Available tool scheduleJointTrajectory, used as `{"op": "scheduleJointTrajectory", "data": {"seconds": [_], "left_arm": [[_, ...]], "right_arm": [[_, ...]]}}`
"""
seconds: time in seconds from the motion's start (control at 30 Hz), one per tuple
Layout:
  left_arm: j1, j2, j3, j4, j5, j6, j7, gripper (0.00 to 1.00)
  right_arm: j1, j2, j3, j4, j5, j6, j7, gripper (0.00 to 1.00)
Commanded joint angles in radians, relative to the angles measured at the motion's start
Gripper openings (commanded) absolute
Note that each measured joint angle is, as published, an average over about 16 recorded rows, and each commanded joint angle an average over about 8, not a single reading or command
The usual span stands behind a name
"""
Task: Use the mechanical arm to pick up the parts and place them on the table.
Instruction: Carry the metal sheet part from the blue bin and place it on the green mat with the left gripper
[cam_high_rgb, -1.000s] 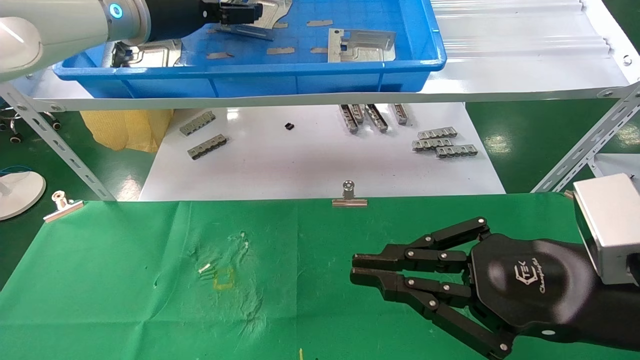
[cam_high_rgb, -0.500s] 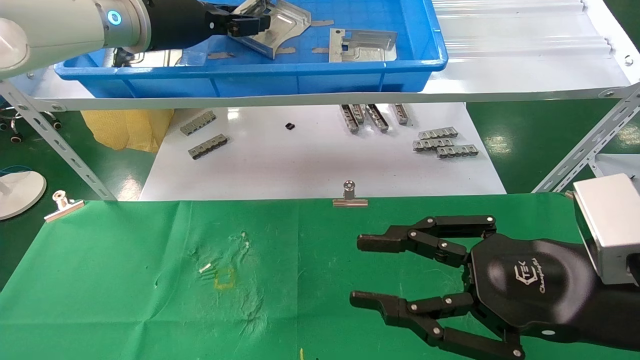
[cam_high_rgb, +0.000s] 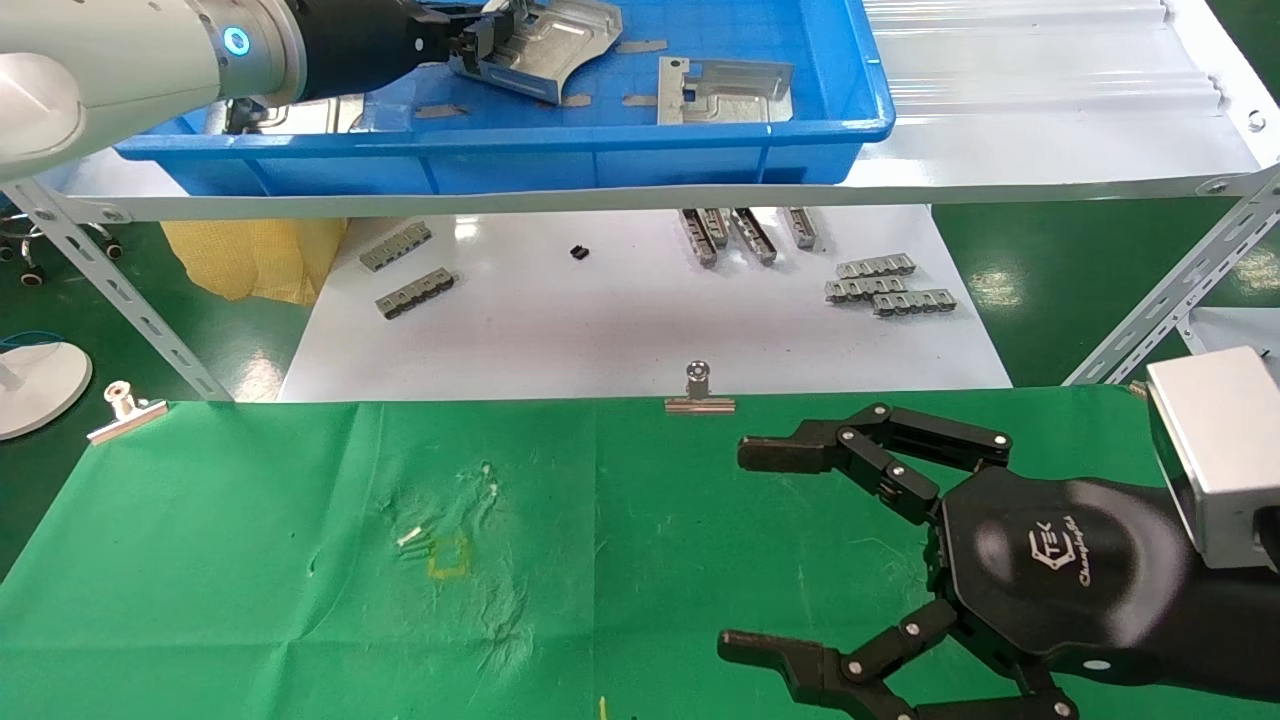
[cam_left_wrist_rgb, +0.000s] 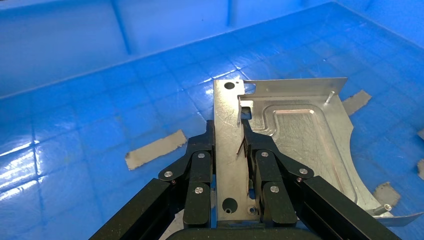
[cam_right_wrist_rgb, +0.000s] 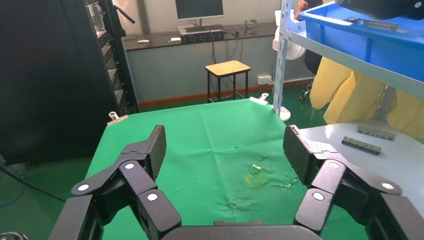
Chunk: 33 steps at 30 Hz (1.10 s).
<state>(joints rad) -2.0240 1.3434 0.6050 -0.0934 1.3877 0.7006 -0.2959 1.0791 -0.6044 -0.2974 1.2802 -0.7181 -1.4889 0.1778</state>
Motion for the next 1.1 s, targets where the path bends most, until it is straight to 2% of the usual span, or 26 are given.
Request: {"op": "scheduleJointTrajectory", "data": {"seconds": [0.03,0.3,0.47,0.7,0.97,1.1], "left_arm": [[0.002,-0.001,-0.001,-0.003,-0.004,-0.009,0.004,0.00],[-0.006,-0.034,-0.057,-0.024,-0.085,-0.026,0.084,0.00],[-0.002,-0.085,-0.086,-0.046,-0.127,0.047,0.154,0.00],[0.037,-0.226,-0.132,-0.119,-0.207,0.357,0.289,0.00],[0.113,-0.387,-0.165,-0.179,-0.280,0.749,0.502,0.00],[0.162,-0.459,-0.160,-0.219,-0.302,0.870,0.607,0.00]], "right_arm": [[0.000,0.000,0.000,0.000,0.000,0.000,0.000,1.00],[0.000,0.000,-0.001,0.000,0.000,0.000,0.000,1.00],[0.000,0.000,-0.001,0.000,0.001,0.000,0.000,1.00],[0.000,0.000,-0.001,0.000,0.001,0.000,-0.001,1.00],[0.000,0.001,-0.002,0.000,0.001,0.001,-0.001,1.00],[0.000,0.001,-0.002,0.000,0.001,0.001,-0.001,1.00]]}}
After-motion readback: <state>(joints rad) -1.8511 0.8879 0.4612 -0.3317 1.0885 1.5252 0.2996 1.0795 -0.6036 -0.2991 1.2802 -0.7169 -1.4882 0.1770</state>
